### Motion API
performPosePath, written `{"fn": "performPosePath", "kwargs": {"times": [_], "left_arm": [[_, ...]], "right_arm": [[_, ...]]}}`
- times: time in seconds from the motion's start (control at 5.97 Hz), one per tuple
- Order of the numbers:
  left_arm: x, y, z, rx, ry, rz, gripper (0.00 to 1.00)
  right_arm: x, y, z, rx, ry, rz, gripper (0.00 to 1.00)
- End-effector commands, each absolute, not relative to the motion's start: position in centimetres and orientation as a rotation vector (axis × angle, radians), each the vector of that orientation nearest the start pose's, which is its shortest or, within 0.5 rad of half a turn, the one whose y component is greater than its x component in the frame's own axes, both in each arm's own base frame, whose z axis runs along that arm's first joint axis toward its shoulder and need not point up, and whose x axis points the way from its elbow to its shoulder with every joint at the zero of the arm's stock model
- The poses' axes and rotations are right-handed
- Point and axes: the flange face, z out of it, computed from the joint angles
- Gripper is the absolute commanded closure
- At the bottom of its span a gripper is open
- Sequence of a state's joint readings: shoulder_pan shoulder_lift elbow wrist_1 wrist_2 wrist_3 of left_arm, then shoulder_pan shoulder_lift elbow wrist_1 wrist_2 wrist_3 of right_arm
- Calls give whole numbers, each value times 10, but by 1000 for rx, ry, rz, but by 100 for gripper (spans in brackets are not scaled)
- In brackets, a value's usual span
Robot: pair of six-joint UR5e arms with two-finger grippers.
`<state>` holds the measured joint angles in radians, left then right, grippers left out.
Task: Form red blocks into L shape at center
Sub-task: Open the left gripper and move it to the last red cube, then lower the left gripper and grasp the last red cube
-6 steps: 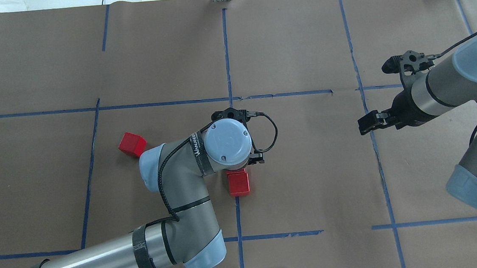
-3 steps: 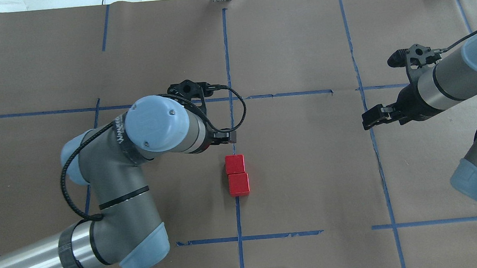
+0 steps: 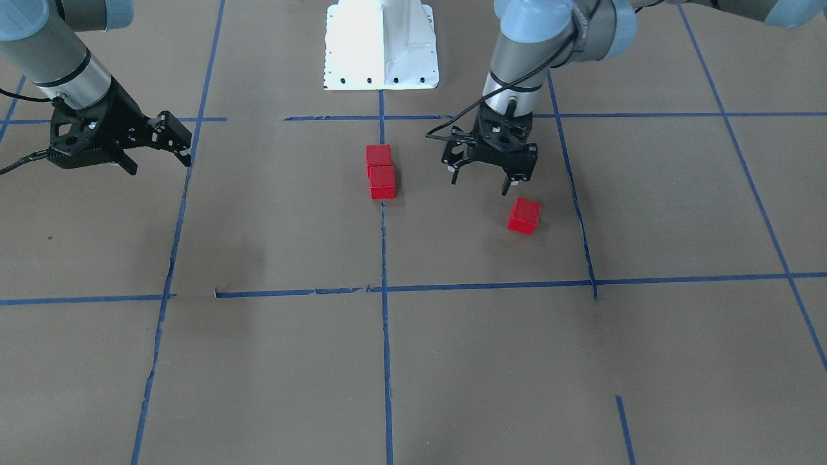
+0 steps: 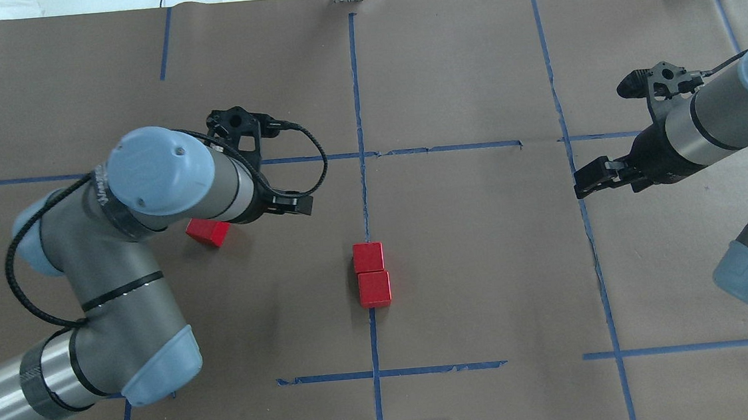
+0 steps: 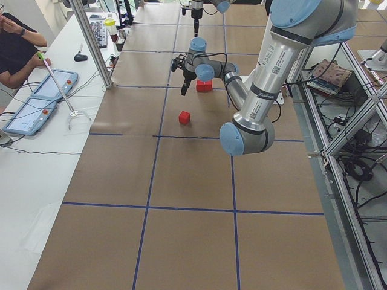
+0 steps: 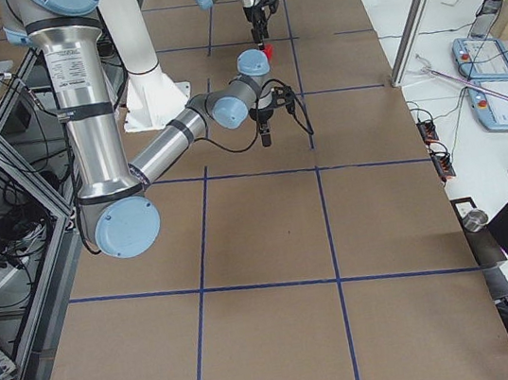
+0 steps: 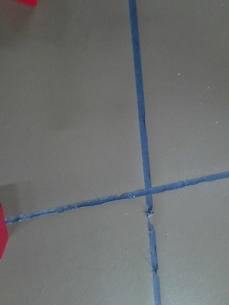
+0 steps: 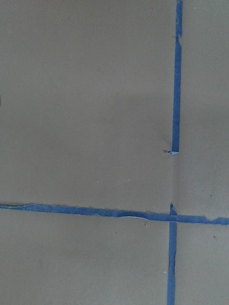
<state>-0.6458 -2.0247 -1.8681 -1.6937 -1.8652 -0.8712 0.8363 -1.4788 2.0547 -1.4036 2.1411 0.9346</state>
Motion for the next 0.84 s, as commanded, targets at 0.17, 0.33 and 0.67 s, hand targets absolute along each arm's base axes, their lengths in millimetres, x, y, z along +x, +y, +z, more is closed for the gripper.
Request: {"fn": "performPosePath", "kwargs": {"times": [0.17,0.33,0.67], "left_arm": [[415,-474,343,310,853,249,3],[423,-474,355,283,841,255,1],[427,-471,358,272,840,252,0]], "right_arm": [[-274,-423,368,77,-896,-21,0],[-275,-423,368,76,-896,-22,0],[-275,-423,370,73,-893,-21,0]]}}
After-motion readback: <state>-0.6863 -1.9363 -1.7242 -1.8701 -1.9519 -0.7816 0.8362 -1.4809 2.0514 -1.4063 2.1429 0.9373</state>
